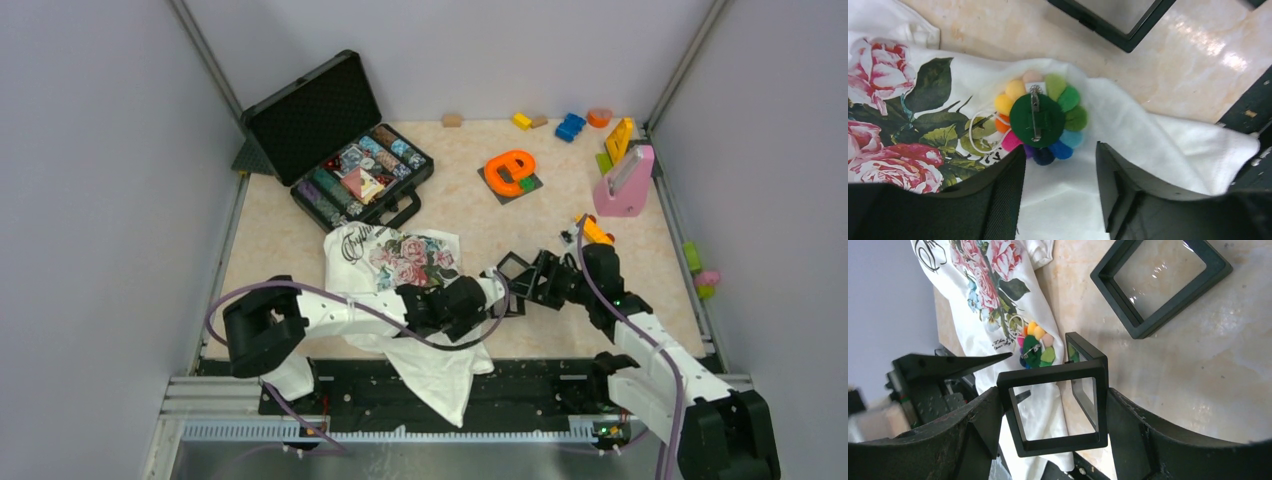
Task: Remove the brooch from the garment
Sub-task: Open the brooch box at the center of the board, then pick up the brooch from the center of the board.
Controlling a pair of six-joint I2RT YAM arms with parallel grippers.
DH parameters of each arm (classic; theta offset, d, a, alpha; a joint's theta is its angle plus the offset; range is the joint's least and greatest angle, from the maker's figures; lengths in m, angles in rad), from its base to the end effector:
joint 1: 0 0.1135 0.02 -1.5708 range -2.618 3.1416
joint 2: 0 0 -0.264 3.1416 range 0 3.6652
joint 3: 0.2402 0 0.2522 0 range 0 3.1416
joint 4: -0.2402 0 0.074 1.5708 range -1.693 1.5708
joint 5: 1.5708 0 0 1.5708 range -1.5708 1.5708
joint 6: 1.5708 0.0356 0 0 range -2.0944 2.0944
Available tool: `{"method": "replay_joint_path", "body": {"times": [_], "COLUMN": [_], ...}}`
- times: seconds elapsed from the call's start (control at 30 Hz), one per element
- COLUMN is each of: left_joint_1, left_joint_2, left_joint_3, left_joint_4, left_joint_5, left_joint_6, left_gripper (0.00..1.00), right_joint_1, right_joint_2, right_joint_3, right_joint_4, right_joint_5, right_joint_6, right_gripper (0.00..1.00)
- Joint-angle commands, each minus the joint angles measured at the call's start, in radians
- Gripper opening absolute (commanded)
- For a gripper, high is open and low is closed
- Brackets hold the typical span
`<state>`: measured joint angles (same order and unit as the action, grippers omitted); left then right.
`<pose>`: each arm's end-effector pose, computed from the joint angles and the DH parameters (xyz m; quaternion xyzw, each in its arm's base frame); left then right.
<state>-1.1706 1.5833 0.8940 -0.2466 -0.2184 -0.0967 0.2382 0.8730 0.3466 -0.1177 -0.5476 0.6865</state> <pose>0.1298 -0.2871 0.1804 0.4538 0.8289 -0.1003 0.3114 0.1665 0.0595 0.1819 0.0736 0.8666 0.4084 0.2772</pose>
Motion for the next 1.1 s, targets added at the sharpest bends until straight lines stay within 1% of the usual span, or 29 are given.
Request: {"method": "replay_joint_path", "body": {"times": [0.0, 0.03, 0.1, 0.13, 0.37, 0.5, 0.63, 0.67, 0.73, 0.83, 0.87, 0.97, 1.07], "left_joint_1": [-0.068, -0.075, -0.082, -0.085, -0.089, -0.089, -0.089, -0.089, -0.089, -0.088, -0.087, -0.078, -0.031], "left_joint_2": [0.01, 0.015, 0.026, 0.033, 0.096, 0.13, 0.174, 0.183, 0.2, 0.201, 0.186, 0.105, -0.001], "left_joint_3": [0.084, 0.083, 0.078, 0.076, 0.081, 0.095, 0.115, 0.122, 0.134, 0.155, 0.157, 0.144, 0.113], "left_joint_4": [-0.027, -0.03, -0.017, -0.011, 0.039, 0.035, 0.031, 0.029, 0.014, -0.028, -0.035, -0.035, -0.017], "left_joint_5": [-0.187, -0.194, -0.19, -0.181, -0.148, -0.148, -0.153, -0.153, -0.18, -0.23, -0.231, -0.186, -0.076], "left_joint_6": [0.027, 0.023, 0.019, 0.019, 0.029, 0.039, 0.05, 0.052, 0.05, 0.029, 0.021, -0.007, -0.045], "left_gripper": [0.51, 0.49, 0.41, 0.39, 0.39, 0.44, 0.44, 0.42, 0.32, 0.06, 0.0, 0.0, 0.0], "right_joint_1": [-0.024, -0.027, -0.03, -0.032, -0.039, -0.041, -0.042, -0.042, -0.042, -0.043, -0.043, -0.043, -0.043], "right_joint_2": [-0.036, -0.043, -0.048, -0.047, -0.041, -0.042, -0.044, -0.045, -0.047, -0.052, -0.052, -0.057, -0.059], "right_joint_3": [-0.015, -0.018, -0.021, -0.021, -0.014, -0.015, -0.016, -0.017, -0.015, -0.013, -0.011, -0.007, -0.006], "right_joint_4": [0.04, 0.043, 0.046, 0.046, 0.043, 0.045, 0.047, 0.047, 0.046, 0.042, 0.038, 0.026, 0.018], "right_joint_5": [-0.037, -0.037, -0.04, -0.043, -0.063, -0.07, -0.072, -0.071, -0.072, -0.072, -0.072, -0.068, -0.068], "right_joint_6": [0.017, 0.019, 0.02, 0.019, 0.01, 0.01, 0.013, 0.015, 0.015, 0.016, 0.016, 0.01, 0.006], "right_gripper": [0.59, 0.59, 0.59, 0.59, 0.59, 0.59, 0.59, 0.59, 0.59, 0.59, 0.59, 0.59, 0.59]}}
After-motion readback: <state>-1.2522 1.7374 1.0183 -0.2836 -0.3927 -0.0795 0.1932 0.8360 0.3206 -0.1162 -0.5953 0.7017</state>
